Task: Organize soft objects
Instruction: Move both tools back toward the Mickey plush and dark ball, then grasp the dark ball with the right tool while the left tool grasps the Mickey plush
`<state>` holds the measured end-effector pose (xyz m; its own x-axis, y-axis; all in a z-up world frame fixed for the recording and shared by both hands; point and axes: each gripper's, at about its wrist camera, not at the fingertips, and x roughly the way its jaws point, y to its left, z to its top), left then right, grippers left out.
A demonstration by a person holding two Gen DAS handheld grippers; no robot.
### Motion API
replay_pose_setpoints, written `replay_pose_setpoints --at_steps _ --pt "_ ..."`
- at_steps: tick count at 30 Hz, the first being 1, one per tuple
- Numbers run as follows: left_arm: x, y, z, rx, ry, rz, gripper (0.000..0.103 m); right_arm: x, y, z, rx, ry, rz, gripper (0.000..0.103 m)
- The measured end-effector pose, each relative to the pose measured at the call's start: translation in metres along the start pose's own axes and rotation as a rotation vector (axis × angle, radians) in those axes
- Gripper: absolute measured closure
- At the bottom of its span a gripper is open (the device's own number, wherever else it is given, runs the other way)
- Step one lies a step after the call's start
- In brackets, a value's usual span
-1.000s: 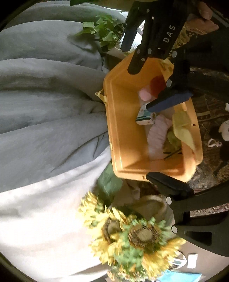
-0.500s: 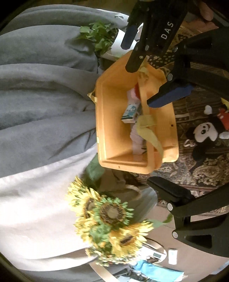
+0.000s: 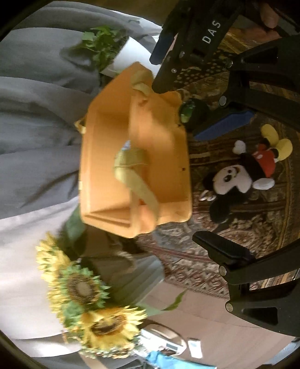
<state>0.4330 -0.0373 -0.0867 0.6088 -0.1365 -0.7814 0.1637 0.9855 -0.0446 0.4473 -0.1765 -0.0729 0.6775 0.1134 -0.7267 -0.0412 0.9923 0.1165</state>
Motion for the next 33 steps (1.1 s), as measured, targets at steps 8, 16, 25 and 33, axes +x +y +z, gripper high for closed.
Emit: replay_pose_setpoints --at_steps 8,16,25,33 --pt "0.021 0.004 -0.02 -0.019 0.099 -0.027 0.023 0.02 -0.003 -0.019 0.003 0.07 -0.002 0.031" --pt "0.046 0.007 -0.027 -0.034 0.173 -0.042 0.023 0.043 -0.01 -0.033 0.015 0.135 -0.012 0.031" --pt "0.07 0.009 -0.035 -0.047 0.228 -0.038 0.023 0.069 -0.015 -0.045 0.037 0.197 -0.015 0.031" --pt "0.092 0.011 -0.04 -0.073 0.269 -0.063 0.039 0.092 -0.018 -0.051 0.038 0.239 -0.003 0.031"
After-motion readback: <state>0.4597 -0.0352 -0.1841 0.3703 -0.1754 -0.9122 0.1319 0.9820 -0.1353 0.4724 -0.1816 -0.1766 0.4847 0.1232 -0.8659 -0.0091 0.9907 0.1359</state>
